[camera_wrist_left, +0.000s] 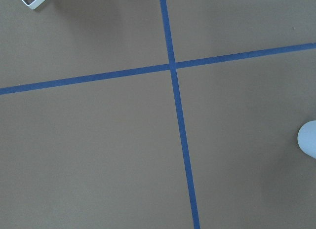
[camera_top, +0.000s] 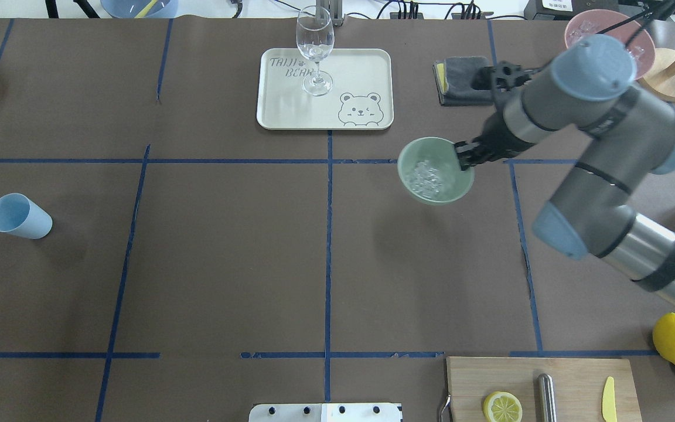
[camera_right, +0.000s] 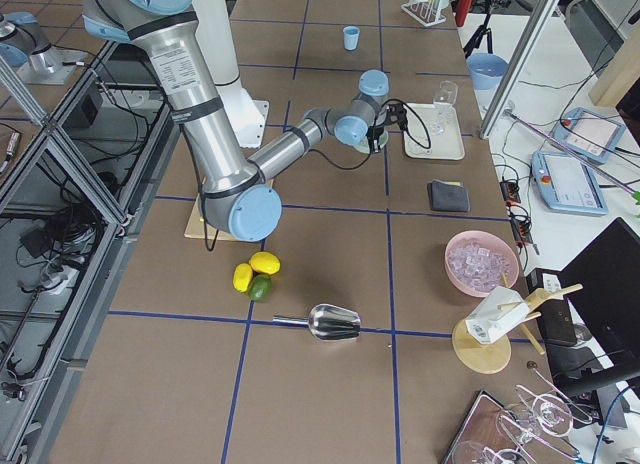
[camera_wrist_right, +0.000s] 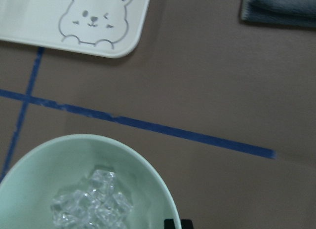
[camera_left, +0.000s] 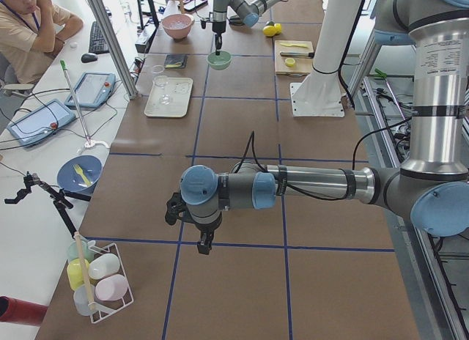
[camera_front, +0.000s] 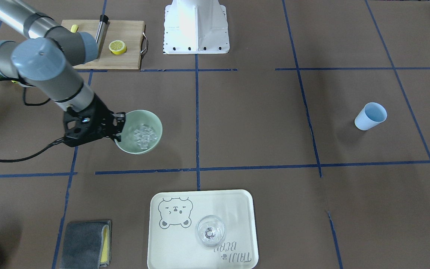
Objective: Pour ice into bowl
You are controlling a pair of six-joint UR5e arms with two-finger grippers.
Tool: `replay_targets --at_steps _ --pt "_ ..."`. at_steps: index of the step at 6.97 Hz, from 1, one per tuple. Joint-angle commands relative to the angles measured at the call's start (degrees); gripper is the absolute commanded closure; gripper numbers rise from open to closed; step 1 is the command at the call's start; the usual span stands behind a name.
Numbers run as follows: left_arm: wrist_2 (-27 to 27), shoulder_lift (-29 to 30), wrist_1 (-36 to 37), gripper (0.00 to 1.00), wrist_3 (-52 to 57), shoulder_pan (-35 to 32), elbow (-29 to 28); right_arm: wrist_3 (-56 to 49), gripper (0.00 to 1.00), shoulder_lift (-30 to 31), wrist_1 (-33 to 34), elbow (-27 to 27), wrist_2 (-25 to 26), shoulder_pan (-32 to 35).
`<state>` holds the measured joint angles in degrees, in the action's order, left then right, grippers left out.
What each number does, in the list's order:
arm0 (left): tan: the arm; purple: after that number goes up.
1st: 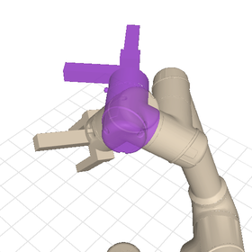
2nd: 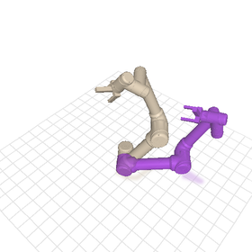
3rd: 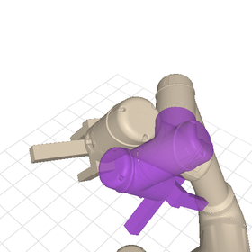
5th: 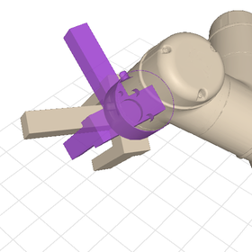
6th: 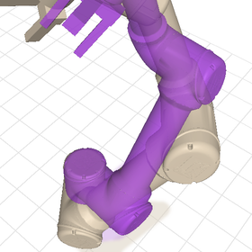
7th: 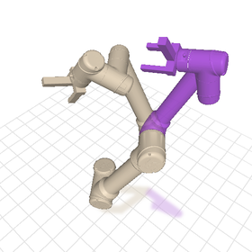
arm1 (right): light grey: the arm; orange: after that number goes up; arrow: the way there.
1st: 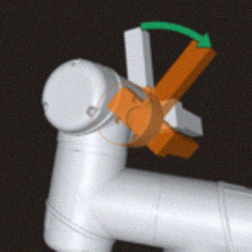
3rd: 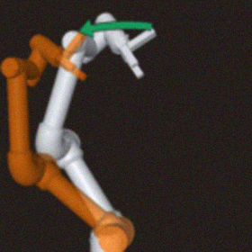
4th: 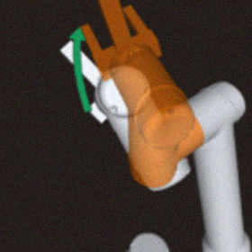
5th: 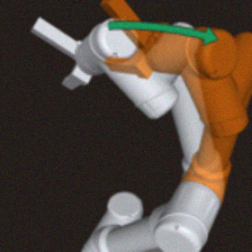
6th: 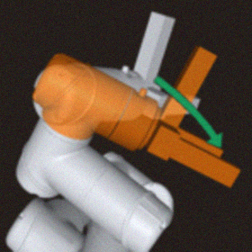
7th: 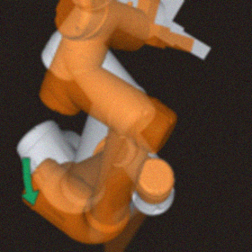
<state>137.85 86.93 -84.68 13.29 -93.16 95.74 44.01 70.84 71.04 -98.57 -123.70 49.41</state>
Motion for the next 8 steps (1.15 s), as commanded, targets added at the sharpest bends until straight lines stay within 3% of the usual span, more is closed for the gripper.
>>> replay_targets --at_steps 1,3,5,7,8 --pt "0.1 0.0 -0.1 0.0 0.1 0.0 0.1 -20.3 1.0 15.2 -0.5 -2.8 -6.4 9.4" --pt "0.2 0.0 -0.1 0.0 0.2 0.0 0.1 -25.6 1.0 20.1 -0.7 -2.6 -6.5 10.4" --pt "0.2 0.0 -0.2 0.0 0.2 0.0 0.1 -23.5 1.0 23.6 -16.2 3.2 -6.6 10.4" --pt "0.2 0.0 -0.1 0.0 0.2 0.0 0.1 -21.8 1.0 24.6 -22.8 7.2 -6.6 10.4" --pt "0.2 0.0 -0.2 0.0 0.2 0.0 0.1 -21.8 0.91 24.4 -22.8 7.4 -6.6 10.3"
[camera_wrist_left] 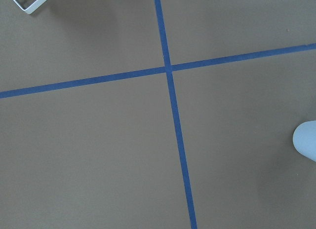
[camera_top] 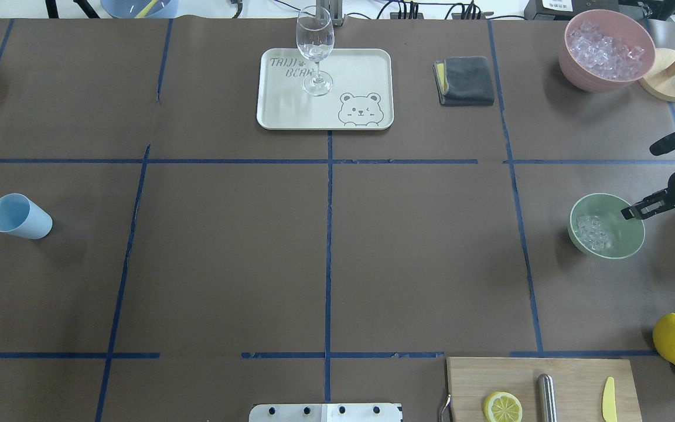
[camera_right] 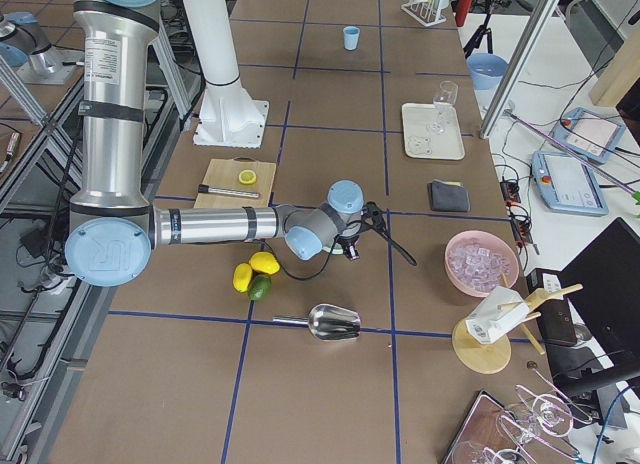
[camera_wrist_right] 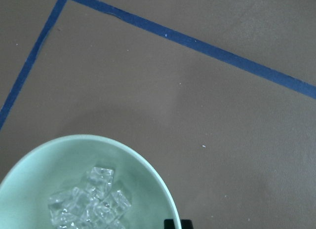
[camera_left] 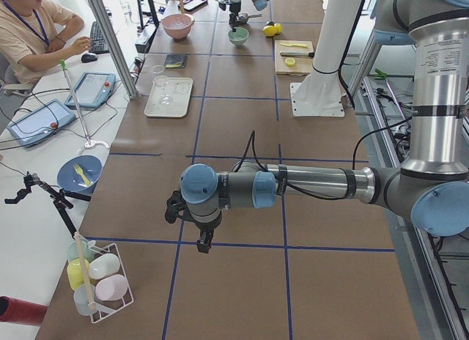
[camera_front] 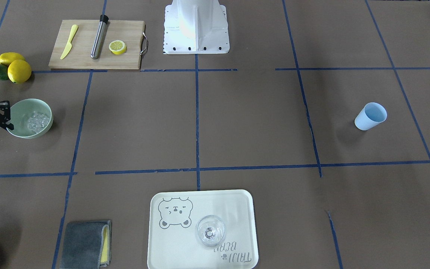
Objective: Pour ice into bowl
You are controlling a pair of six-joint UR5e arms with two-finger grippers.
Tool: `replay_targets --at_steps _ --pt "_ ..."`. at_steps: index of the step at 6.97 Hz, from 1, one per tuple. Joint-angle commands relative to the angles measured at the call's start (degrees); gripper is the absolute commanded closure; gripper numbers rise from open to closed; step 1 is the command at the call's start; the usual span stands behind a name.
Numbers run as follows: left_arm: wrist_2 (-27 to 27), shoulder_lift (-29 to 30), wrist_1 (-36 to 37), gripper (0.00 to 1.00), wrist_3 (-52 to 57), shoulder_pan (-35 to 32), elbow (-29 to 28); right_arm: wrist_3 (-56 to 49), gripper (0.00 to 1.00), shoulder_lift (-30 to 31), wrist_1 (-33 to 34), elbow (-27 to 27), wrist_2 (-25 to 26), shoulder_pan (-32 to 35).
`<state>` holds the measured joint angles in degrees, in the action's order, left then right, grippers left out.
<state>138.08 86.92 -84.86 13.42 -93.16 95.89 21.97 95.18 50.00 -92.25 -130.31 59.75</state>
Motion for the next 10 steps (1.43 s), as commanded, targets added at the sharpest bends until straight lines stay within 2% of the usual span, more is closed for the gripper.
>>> replay_targets --at_steps 1,2,3,5,6,7,9,10 --pt "0.0 0.0 0.0 0.0 0.0 0.0 -0.1 0.3 0.09 0.0 -1.7 1.1 0.2 -0.1" --pt "0.0 0.0 0.0 0.0 0.0 0.0 0.0 0.3 0.0 0.1 -1.4 0.8 0.4 0.8" --pt "0.0 -0.1 0.0 0.0 0.0 0.0 0.0 0.2 0.0 0.4 -0.5 0.4 -0.3 4.1" --pt "0.0 0.0 0.0 0.0 0.0 0.0 0.0 -1.3 0.0 1.6 5.6 -1.8 -5.8 14.2" --pt "0.1 0.0 0.0 0.0 0.0 0.0 0.1 -5.8 0.0 1.8 10.9 -2.0 -6.0 17.9" --pt "0.0 0.0 0.0 0.0 0.0 0.0 0.2 -14.7 0.0 1.8 18.2 -3.0 -6.0 21.8" --pt "0.1 0.0 0.1 0.0 0.0 0.0 1.1 -30.8 0.0 1.4 37.2 -6.8 -5.4 32.8" --pt "0.1 0.1 0.1 0.0 0.0 0.0 1.1 -33.3 0.0 1.5 40.9 -6.9 -4.6 35.9"
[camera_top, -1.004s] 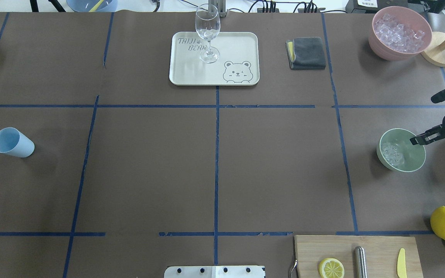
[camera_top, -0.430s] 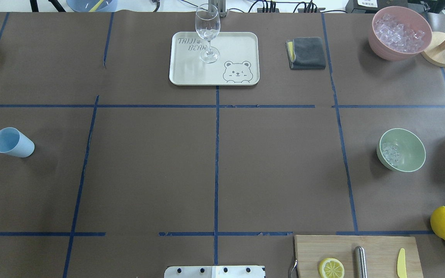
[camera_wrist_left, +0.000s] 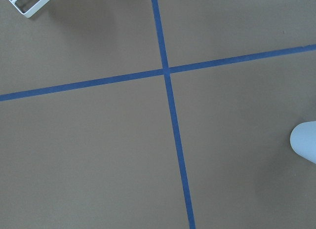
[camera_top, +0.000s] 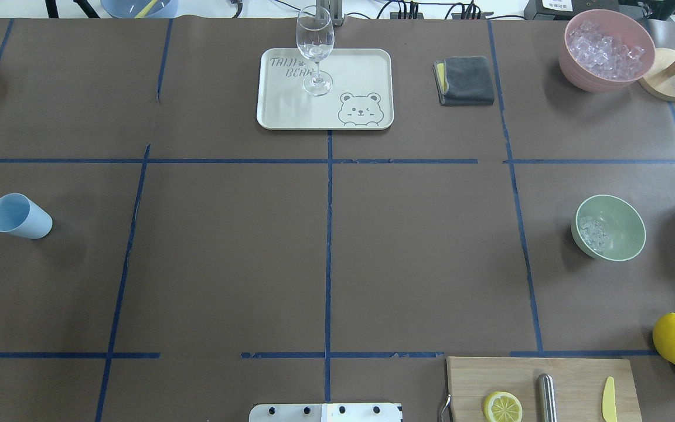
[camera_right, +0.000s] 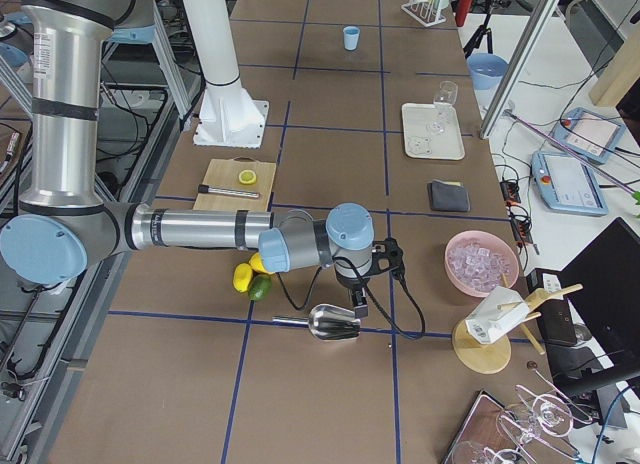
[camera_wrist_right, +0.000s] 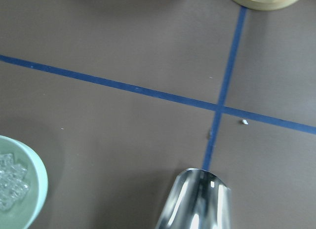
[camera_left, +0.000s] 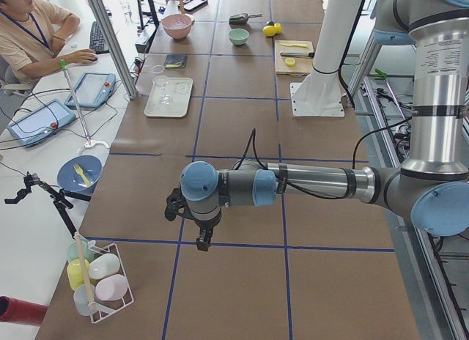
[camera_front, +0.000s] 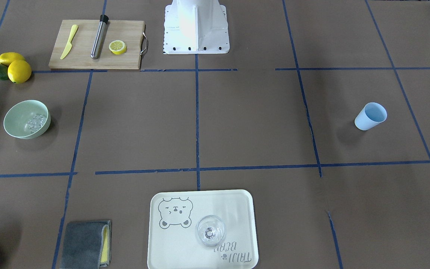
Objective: Pour ice into bowl
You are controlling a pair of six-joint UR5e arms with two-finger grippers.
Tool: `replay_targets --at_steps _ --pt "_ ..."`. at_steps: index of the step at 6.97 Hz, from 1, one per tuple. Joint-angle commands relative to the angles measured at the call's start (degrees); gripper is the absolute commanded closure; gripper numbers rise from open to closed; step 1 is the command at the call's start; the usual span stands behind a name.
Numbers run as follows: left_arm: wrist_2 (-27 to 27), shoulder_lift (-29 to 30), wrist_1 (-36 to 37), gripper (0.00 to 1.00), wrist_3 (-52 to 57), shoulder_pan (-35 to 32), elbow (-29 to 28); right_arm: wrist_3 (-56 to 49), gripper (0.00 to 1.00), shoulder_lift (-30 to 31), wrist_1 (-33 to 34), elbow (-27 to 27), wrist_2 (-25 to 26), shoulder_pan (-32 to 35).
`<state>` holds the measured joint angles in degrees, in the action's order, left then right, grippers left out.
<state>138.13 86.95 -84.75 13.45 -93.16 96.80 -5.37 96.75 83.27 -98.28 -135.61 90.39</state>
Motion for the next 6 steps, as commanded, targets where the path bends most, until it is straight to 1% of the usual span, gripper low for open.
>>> replay_targets --at_steps 1,6 --pt "-0.5 0.2 0.1 0.0 -0.1 0.0 0.7 -5.3 0.0 0.2 8.4 -0.6 1.9 5.1" --pt "-0.3 0.8 0.1 0.0 0.0 0.0 0.8 -4.0 0.0 0.3 7.6 -0.5 1.6 5.0"
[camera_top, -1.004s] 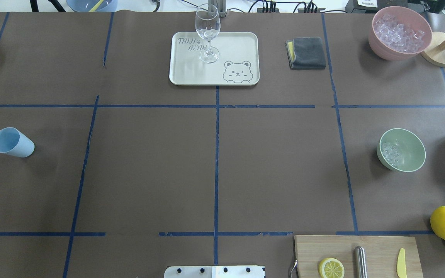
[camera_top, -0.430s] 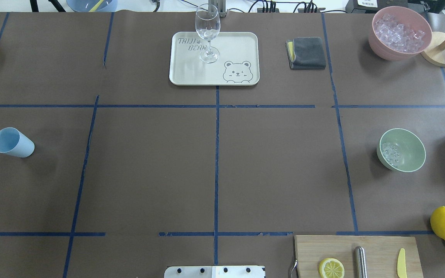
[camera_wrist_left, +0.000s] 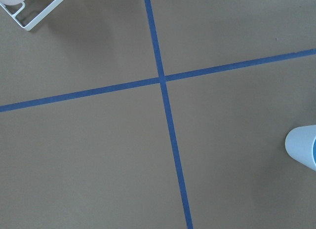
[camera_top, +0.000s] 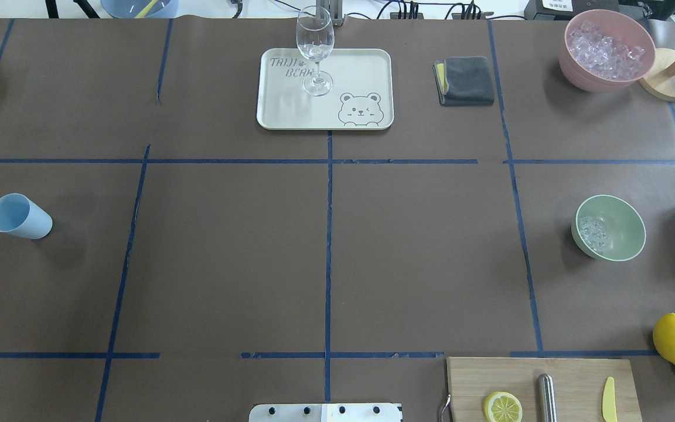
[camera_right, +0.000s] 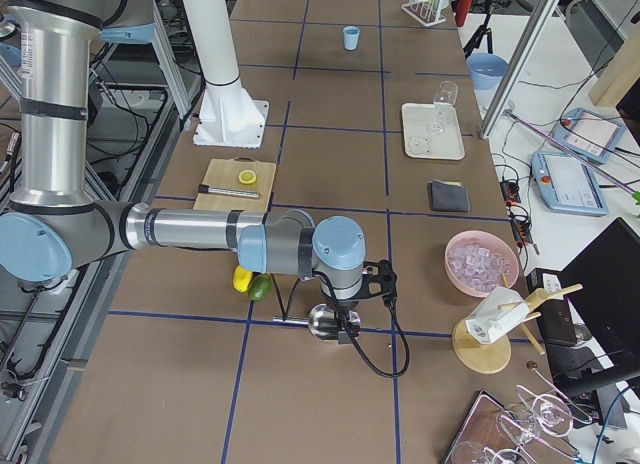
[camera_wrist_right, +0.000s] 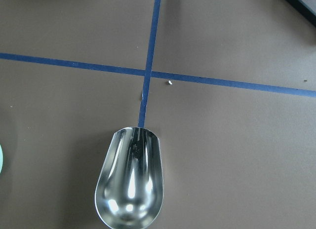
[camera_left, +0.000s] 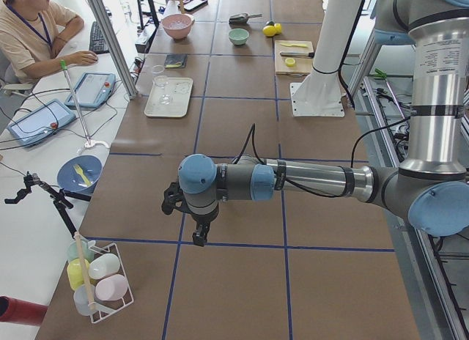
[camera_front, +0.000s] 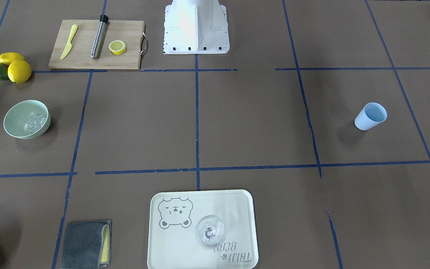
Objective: Pour ice into bowl
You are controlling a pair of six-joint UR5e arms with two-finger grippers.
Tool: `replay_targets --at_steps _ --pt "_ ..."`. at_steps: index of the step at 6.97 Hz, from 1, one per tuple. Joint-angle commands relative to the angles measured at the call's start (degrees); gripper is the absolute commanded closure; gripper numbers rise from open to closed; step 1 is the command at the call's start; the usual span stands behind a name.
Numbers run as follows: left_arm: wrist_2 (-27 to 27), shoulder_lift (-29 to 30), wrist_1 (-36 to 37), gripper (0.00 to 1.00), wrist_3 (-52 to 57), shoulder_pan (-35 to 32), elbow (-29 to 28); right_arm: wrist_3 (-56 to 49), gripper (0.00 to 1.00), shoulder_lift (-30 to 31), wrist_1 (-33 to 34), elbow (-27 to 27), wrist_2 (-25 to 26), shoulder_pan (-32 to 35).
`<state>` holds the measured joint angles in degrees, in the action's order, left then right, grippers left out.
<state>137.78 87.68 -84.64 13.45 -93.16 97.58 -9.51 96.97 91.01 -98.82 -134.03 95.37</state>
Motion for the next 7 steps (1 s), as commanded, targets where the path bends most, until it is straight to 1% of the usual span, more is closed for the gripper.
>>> replay_targets --at_steps 1,7 --pt "-0.1 0.0 0.0 0.0 0.0 0.0 0.2 0.1 0.0 0.1 -0.1 0.0 0.0 -0.1" --pt "0.0 0.1 -0.1 0.0 0.0 0.0 0.1 0.1 0.0 0.1 0.0 0.1 0.0 -0.9"
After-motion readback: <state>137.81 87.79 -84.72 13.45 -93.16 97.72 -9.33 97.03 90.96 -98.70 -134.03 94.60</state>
